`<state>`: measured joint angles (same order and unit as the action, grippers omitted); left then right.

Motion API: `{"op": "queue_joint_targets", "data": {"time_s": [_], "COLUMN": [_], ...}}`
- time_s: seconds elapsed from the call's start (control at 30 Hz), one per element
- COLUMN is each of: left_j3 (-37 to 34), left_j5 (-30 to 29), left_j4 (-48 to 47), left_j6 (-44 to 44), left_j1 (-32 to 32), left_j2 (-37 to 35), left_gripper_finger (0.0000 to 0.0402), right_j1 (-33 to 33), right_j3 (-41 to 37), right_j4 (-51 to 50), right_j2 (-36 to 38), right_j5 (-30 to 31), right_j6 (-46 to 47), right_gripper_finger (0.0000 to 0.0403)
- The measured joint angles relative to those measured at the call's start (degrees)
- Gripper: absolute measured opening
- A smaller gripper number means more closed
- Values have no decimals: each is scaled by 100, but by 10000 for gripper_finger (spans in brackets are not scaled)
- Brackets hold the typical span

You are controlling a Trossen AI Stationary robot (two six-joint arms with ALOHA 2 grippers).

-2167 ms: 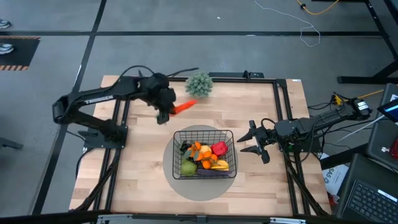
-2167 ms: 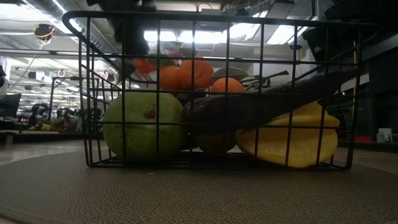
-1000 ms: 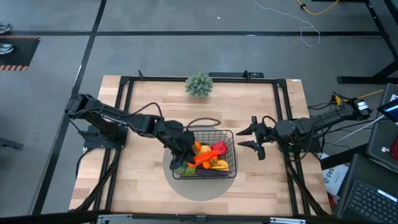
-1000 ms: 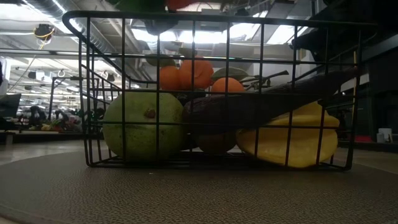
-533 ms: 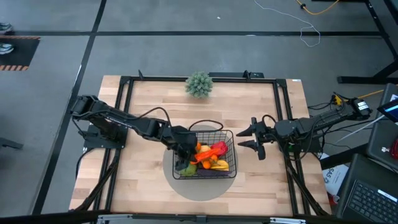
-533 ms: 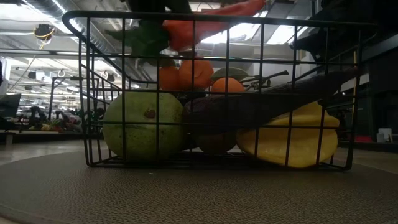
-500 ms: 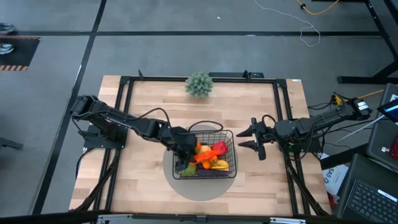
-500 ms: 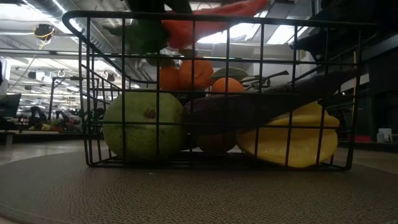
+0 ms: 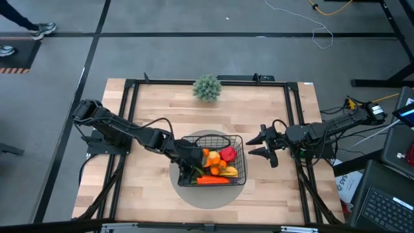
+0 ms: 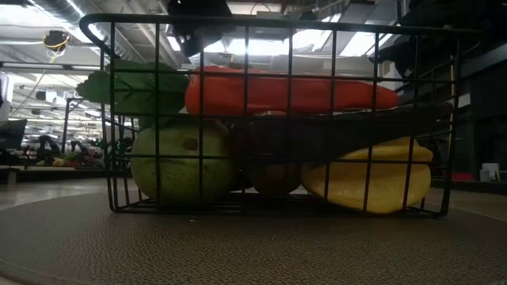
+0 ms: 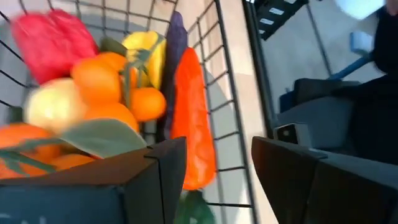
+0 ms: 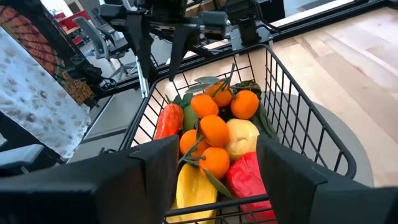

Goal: Build produce basket
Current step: Return to Home Position

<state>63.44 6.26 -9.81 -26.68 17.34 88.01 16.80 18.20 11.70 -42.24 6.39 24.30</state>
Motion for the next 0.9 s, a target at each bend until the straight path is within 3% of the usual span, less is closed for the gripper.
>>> {"op": "queue_joint_targets", "data": {"time_s": [0.23,0.3,0.4,0.47,0.63,0.9], "left_j3": [0,0,0,0,4,-242], "left_j5": [522,529,548,544,472,-108], "left_j4": [-182,-259,-366,-421,-902,-1407], "left_j6": [-118,-143,-883,-753,-178,906], "left_j1": [-2,-22,-47,-41,61,62], "left_j2": [0,0,-7,-68,-837,-2598], "left_gripper_finger": [166,166,166,166,166,166], "right_j1": [0,0,0,0,0,0], "right_j3": [0,0,0,0,0,2], "right_j4": [0,0,19,114,140,60], "right_j2": [0,0,0,7,210,676], "right_j5": [0,0,2,0,0,-49], "right_j6": [96,76,218,178,-29,-254], "right_gripper_finger": [207,207,207,207,207,207]}}
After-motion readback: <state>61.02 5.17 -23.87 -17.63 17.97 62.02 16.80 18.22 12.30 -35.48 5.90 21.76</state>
